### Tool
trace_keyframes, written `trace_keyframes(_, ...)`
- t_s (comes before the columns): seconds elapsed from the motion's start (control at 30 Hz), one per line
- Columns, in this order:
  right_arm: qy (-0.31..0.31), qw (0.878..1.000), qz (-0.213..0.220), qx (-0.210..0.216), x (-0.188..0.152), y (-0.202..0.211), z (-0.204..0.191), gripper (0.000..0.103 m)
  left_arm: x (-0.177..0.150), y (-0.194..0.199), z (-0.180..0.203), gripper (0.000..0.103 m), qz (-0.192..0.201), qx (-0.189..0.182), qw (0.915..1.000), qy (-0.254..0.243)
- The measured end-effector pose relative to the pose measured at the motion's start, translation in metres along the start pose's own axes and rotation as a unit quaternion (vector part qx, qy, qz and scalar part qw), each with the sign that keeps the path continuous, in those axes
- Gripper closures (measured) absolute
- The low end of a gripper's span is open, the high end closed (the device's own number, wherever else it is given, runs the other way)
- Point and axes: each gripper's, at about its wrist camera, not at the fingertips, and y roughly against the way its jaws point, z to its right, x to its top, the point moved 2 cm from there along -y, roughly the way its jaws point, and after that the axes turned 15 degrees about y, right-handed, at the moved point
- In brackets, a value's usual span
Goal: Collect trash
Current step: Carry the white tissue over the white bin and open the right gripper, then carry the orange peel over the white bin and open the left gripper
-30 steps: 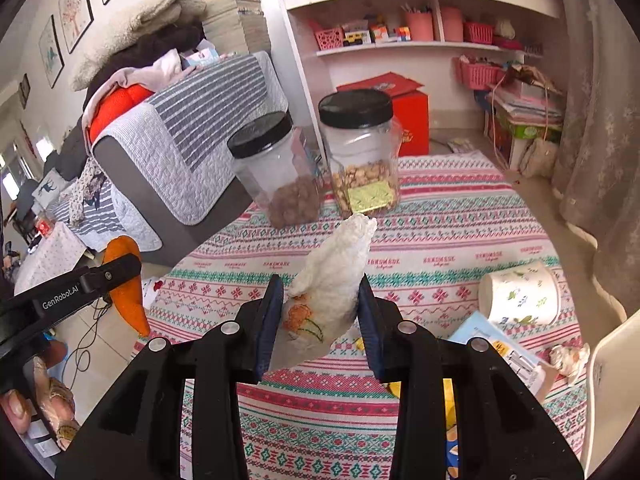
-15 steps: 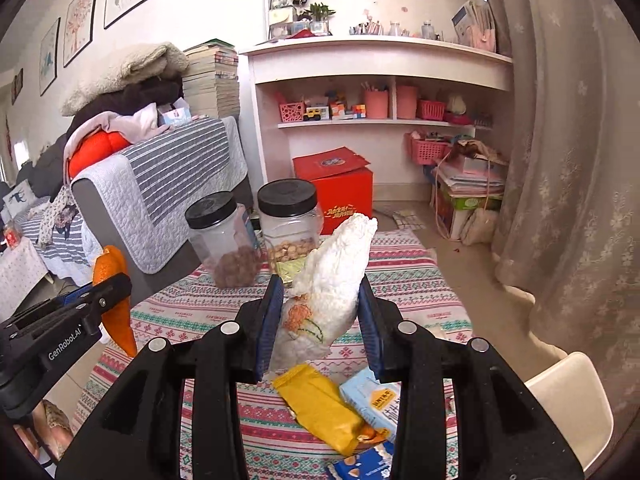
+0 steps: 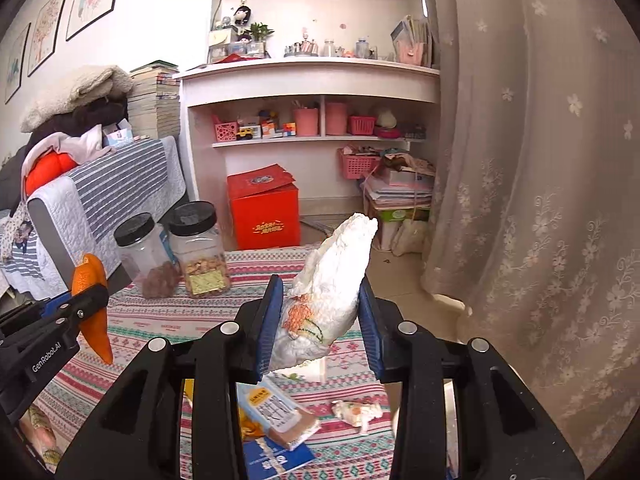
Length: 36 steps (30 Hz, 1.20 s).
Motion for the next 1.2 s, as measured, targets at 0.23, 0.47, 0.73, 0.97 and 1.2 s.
trace_keyframes(0.23, -0.025, 0.997, -0.031, -0.065, -0.029, 0.001, 0.071, 0.068, -0.024, -0.011, 0.044, 0.084, -0.026, -0.023, 0.9993, -0.016)
trace_keyframes(0.47, -0.053, 0.989, -0.07, -0.121, -0.059, 0.004, 0.135, 0.067, -0.047, -0.019, 0.093, 0.084, -0.049, -0.051, 0.9969, -0.036)
trace_keyframes(0.73, -0.114, 0.979, -0.069, -0.152, -0.078, 0.025, 0.19, 0.022, -0.071, -0.026, 0.157, 0.084, -0.071, -0.088, 0.9918, -0.06)
trace_keyframes(0.97, -0.159, 0.967, -0.054, -0.194, -0.087, 0.048, 0.232, 0.007, -0.092, -0.027, 0.206, 0.084, -0.091, -0.119, 0.9853, -0.081)
trace_keyframes(1.2, -0.184, 0.955, -0.057, -0.226, -0.098, 0.061, 0.262, 0.007, -0.112, -0.03, 0.25, 0.083, -0.115, -0.147, 0.9777, -0.096)
